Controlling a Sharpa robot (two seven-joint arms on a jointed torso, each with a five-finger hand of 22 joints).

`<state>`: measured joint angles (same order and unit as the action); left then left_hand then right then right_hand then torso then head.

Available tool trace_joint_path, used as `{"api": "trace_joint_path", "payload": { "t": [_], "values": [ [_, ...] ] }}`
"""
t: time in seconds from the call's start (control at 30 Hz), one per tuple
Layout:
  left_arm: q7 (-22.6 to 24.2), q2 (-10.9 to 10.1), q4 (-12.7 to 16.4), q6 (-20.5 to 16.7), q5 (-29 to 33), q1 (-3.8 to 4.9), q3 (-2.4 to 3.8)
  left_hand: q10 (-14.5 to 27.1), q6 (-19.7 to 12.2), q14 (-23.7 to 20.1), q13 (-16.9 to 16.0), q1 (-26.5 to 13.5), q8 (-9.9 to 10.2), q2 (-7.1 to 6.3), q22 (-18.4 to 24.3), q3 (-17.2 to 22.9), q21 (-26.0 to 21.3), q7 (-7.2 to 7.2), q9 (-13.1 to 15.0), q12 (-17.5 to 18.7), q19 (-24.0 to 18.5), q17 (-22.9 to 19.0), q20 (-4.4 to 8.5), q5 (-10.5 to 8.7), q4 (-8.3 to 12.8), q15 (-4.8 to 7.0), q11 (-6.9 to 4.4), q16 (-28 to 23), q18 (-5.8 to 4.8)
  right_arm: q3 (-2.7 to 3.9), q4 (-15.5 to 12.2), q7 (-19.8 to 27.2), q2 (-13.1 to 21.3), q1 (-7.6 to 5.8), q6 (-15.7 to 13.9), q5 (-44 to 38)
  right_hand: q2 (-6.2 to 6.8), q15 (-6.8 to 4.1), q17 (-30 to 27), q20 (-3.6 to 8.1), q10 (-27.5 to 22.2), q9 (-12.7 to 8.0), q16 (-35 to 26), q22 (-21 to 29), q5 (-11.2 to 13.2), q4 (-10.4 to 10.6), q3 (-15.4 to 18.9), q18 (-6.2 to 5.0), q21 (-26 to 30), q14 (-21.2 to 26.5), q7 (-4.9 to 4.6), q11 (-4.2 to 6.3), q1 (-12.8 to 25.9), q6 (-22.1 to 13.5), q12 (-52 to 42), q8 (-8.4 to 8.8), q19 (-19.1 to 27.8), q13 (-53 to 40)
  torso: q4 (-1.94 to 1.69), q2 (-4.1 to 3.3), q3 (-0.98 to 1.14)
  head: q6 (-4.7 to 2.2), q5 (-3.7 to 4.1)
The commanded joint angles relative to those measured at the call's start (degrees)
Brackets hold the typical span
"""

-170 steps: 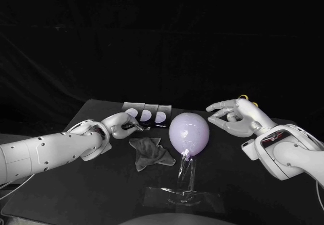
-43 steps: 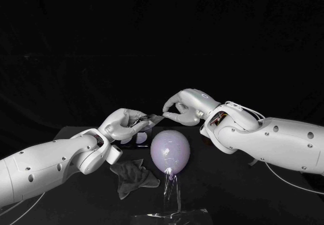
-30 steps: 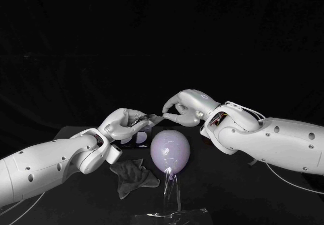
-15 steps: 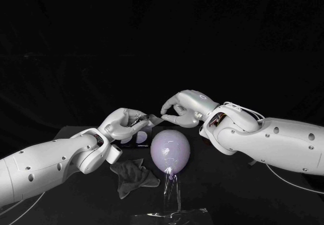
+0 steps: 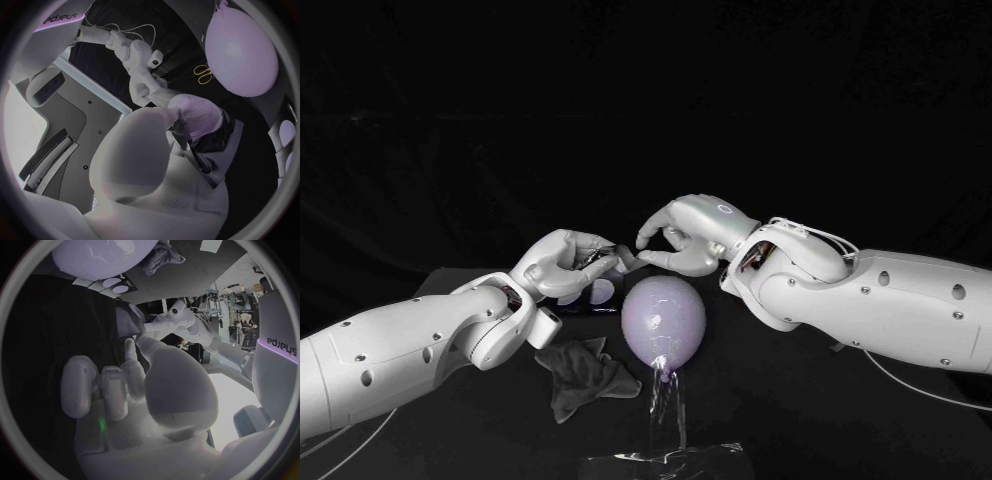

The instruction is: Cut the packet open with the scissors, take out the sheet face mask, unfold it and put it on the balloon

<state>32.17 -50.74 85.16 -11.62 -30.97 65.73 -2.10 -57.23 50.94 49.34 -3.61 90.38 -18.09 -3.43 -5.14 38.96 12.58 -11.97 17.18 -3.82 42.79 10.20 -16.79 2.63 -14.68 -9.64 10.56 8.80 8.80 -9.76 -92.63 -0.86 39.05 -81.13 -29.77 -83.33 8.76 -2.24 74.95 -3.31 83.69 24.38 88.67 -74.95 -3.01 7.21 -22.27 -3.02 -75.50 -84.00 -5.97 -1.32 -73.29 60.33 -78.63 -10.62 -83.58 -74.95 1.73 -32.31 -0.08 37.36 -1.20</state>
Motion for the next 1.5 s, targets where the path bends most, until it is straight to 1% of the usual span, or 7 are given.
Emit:
{"api": "trace_joint_path", "payload": {
  "t": [0.03,0.4,0.5,0.6,0.77,1.0,1.5],
  "values": [
    [0.9,0.2,0.2,-0.1,0.0,0.21,0.14,-0.1,0.1,0.4,0.1,-0.5,-0.2,0.16,0.1,0.0,0.3,-0.07,0.1,0.3,0.4,-0.1,0.14,0.11,0.5,0.03,-0.02,-0.3,0.05,-0.08,-0.3,0.9,-0.2,0.05,2.9,-1.6,0.59,-0.16,10.4,-0.20,0.5,-0.1,0.3,-11.4,0.3,0.1,0.5,0.27,0.4,-5.1,-0.19,-0.15,0.0,-0.2,0.4,0.01,-1.8,-5.4,-0.02,0.01,-0.03,0.25,0.02],
    [0.9,0.3,0.2,-0.3,-0.1,0.25,0.14,-0.1,0.1,0.4,0.1,-0.5,-0.2,0.16,0.1,0.0,0.3,-0.07,0.1,0.3,0.4,-0.1,0.14,0.11,0.5,0.03,-0.02,-0.3,0.05,-0.19,0.1,0.1,-1.2,0.03,5.4,-2.7,0.90,-0.07,10.5,-0.28,0.4,-0.1,0.3,-11.4,0.2,0.5,1.0,0.26,0.4,-5.1,-0.26,-0.24,0.3,-0.3,0.5,0.03,-1.7,-5.4,0.04,0.01,-0.01,0.49,0.21],
    [0.9,0.4,0.4,-0.3,-0.2,0.26,0.14,-0.1,0.1,0.4,0.1,-0.5,-0.2,0.16,0.1,0.0,0.3,-0.07,0.1,0.3,0.4,-0.1,0.14,0.11,0.5,0.03,-0.02,-0.3,0.05,-0.24,0.6,-0.8,-1.8,0.03,5.5,-3.1,0.02,-0.12,10.6,-0.30,0.4,-0.1,0.3,-11.4,0.2,0.5,0.5,0.25,0.4,-5.1,-0.09,-0.12,-0.6,-0.1,0.5,-0.12,-1.7,-5.5,0.00,-0.01,-0.02,0.58,0.17],
    [1.0,0.5,0.6,-0.3,-0.4,0.27,0.14,-0.1,0.1,0.4,0.1,-0.5,-0.2,0.16,0.1,0.0,0.3,-0.07,0.1,0.3,0.4,-0.1,0.14,0.11,0.5,0.03,-0.02,-0.3,0.05,-0.27,1.0,-1.6,-2.2,0.03,5.4,-3.5,-0.17,-0.14,10.6,-0.30,0.4,-0.1,0.3,-11.4,0.2,0.4,0.4,0.25,0.4,-5.1,-0.05,-0.09,-0.9,0.0,0.4,-0.18,-1.7,-5.6,0.05,0.00,-0.01,0.62,0.22],
    [1.0,0.5,0.9,-0.4,-0.7,0.27,0.14,-0.1,0.1,0.4,0.1,-0.5,-0.2,0.16,0.1,0.0,0.3,-0.07,0.1,0.3,0.4,-0.1,0.14,0.11,0.5,0.03,-0.02,-0.3,0.05,-0.34,1.3,-2.7,-2.9,0.04,5.6,-4.3,-0.51,-0.26,10.7,-0.27,0.5,0.0,0.3,-11.4,0.2,-0.1,0.0,0.26,0.2,-5.1,0.15,0.09,-2.1,0.3,0.3,-0.45,-1.7,-5.7,-0.03,-0.01,-0.03,0.76,0.36],
    [1.1,0.4,0.8,-0.7,-0.8,0.29,0.14,-0.1,0.1,0.4,0.1,-0.5,-0.2,0.16,0.1,0.0,0.3,-0.07,0.1,0.3,0.4,-0.1,0.14,0.11,0.5,0.03,-0.02,-0.3,0.05,-0.44,0.8,-4.2,-2.9,0.04,6.8,-5.7,-0.58,-0.35,10.7,-0.22,0.4,0.0,0.3,-11.4,0.1,-0.7,-0.5,0.26,0.1,-5.1,0.23,0.17,-3.1,0.5,0.4,-0.63,-1.7,-5.7,0.02,-0.01,-0.05,0.88,0.42],
    [1.3,-0.1,0.5,-1.4,0.2,0.35,0.15,-0.1,0.0,0.4,0.1,-0.4,-0.3,0.30,0.1,0.1,0.3,-0.11,0.2,0.3,0.5,-0.1,0.14,0.12,0.6,0.04,-0.04,-0.3,0.02,-0.50,-0.2,-8.4,-1.0,0.08,13.3,-8.8,-0.08,-0.41,10.8,-0.20,0.1,0.1,0.3,-11.4,-0.4,-1.1,-0.8,0.27,0.0,-5.1,0.36,0.27,-3.5,1.1,0.8,-1.18,-1.7,-5.5,0.05,0.03,-0.01,1.26,0.58]
  ]
}}
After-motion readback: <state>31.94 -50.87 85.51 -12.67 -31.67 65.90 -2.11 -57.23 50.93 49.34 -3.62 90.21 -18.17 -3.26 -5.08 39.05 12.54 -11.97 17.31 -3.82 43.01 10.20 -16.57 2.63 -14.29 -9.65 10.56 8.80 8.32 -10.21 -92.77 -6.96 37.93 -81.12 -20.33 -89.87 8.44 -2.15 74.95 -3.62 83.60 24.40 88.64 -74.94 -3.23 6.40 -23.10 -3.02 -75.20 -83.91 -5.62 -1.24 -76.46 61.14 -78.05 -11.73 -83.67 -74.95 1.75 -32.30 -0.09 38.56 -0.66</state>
